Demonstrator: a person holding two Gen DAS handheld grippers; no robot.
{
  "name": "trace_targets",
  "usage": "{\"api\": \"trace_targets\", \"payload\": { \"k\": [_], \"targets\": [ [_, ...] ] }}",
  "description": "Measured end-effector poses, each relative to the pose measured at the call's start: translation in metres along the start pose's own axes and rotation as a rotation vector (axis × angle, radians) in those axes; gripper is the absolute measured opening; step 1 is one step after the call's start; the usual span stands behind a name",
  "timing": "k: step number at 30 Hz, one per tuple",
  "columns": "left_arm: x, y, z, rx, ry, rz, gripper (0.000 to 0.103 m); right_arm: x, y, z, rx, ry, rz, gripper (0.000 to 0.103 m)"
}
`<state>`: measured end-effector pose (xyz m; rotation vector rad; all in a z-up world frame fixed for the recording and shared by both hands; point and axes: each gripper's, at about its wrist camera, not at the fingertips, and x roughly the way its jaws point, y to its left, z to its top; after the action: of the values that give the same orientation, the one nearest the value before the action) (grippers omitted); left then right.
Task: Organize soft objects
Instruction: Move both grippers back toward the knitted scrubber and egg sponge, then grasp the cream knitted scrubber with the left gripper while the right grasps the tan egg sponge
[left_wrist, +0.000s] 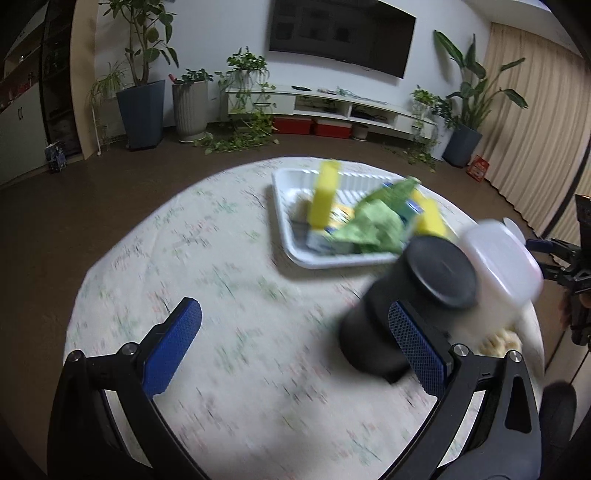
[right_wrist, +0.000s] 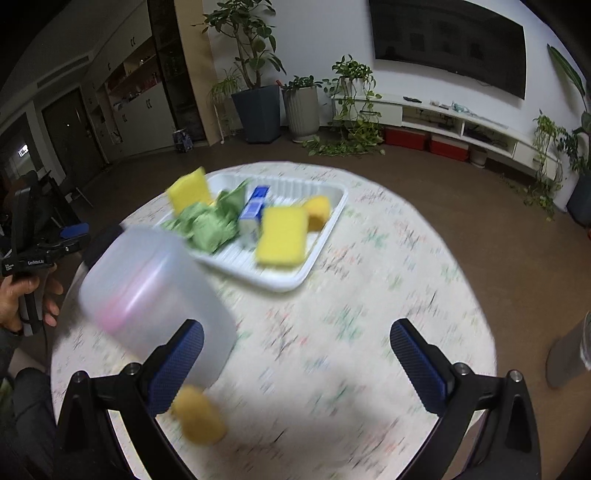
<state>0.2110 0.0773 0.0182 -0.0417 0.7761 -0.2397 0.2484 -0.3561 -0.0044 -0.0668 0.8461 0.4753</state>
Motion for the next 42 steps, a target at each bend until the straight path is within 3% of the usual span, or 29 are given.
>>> {"api": "trace_targets", "payload": {
  "k": [12,16,21,24,29,42],
  "targets": [
    [-0.035,-0.081,-0.077,0.046,0.005,-0.118,0.103,0.001,0.072,-0.076,-0.051,0.054,0.056,0.103],
    [-0.028,-0.113,-0.094,0.049,0.064,-0.162,0.103,0.005,0.087,-0.090,-0.072,0.061,0.027,0.103],
    [-0.008,-0.134,-0.091,-0.044,0.136,-0.215,0.103,0.012,0.084,-0.093,-0.037,0.068,-0.007,0.103],
    [0.003,-0.143,-0.085,-0.050,0.144,-0.198,0.103,0.018,0.075,-0.091,-0.011,0.076,-0.029,0.102],
    [0.011,-0.158,-0.076,-0.011,0.122,-0.120,0.103,0.034,0.065,-0.090,0.010,0.117,-0.029,0.091],
    [0.043,-0.179,-0.061,-0.002,0.184,-0.106,0.103,0.051,0.076,-0.076,-0.078,0.115,0.016,0.075]
  ]
}}
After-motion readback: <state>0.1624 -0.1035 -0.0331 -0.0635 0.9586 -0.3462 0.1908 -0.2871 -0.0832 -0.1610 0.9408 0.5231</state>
